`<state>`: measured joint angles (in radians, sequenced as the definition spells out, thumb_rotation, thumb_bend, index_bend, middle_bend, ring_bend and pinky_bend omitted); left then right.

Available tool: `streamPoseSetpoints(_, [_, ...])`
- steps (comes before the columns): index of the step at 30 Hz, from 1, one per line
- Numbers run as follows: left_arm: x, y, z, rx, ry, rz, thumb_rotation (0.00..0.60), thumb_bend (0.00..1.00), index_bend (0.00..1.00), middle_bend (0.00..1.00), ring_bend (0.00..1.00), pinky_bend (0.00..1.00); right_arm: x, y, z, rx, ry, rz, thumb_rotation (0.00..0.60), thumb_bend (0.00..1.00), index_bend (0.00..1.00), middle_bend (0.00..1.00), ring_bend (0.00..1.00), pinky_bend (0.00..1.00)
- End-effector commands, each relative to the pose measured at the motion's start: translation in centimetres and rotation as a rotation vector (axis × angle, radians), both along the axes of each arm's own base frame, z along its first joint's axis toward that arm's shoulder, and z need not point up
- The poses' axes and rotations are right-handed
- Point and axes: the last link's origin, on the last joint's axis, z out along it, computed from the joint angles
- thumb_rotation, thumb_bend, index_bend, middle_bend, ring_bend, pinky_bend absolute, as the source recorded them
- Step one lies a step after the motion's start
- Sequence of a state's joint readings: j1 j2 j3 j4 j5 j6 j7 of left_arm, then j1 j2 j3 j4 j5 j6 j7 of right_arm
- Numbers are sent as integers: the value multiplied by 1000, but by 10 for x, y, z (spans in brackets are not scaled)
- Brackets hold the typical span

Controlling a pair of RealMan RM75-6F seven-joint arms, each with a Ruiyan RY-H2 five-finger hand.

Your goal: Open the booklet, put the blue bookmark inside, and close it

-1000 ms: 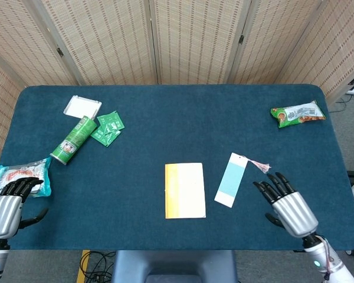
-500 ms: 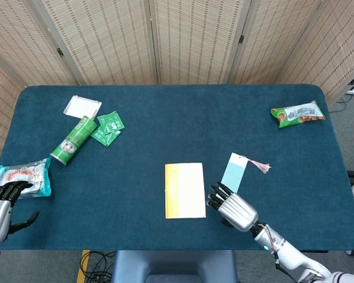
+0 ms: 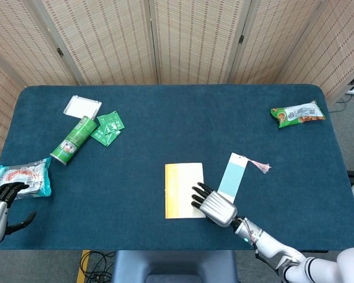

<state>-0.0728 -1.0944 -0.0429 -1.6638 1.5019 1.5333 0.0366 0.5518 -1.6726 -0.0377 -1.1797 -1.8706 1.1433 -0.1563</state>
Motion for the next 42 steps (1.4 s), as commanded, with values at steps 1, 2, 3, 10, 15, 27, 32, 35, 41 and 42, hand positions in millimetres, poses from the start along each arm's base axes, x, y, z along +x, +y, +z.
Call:
streamPoseSetpoints(1, [-1,0,0,-2,-1,2,600,242,290,265,214,248,2,-1,-4,5,-6,7,600,38,426,325,153,158])
streamPoseSetpoints(2, [-1,-1,0,-3,-2,3,600,242,290,265,214,248,3,-1,-5,7,-6,8,600,38,428,325,153,158])
streamPoseSetpoints(3, [-1,-1,0,-3,-3,4,600,242,290,264,214,248,3,-2,-6,9,-4,10,600,38,429,325,153,158])
streamPoseSetpoints(10, [-4,-2,0,-4,-7,13,600,242,290,265,214,248,6,-5,-12,9,-1,26,600,41,435,332,158,158])
streamPoseSetpoints(15, [-6,-2,0,-5,-12,16,600,242,290,265,214,248,7,-7,-15,4,4,40,600,74,463,342,166,158])
streamPoseSetpoints(27, [-7,-3,2,-4,-17,18,600,242,291,265,214,248,21,-16,-19,-19,-27,126,600,205,486,376,215,182])
streamPoseSetpoints(32, [-7,-4,3,-6,-22,19,600,242,291,265,214,248,30,-23,-18,-40,-46,164,600,207,486,376,218,182])
streamPoseSetpoints(35, [-7,-5,4,-6,-25,20,600,242,291,265,214,248,34,-27,-17,-52,-51,179,600,207,486,376,219,181])
streamPoseSetpoints(41, [-7,-5,5,-7,-27,20,600,242,291,265,214,248,42,-33,-9,-92,-98,194,600,211,486,376,219,181])
streamPoseSetpoints(42, [-7,-5,5,-7,-26,20,600,242,291,265,214,248,45,-34,-7,-99,-107,199,600,211,486,376,219,181])
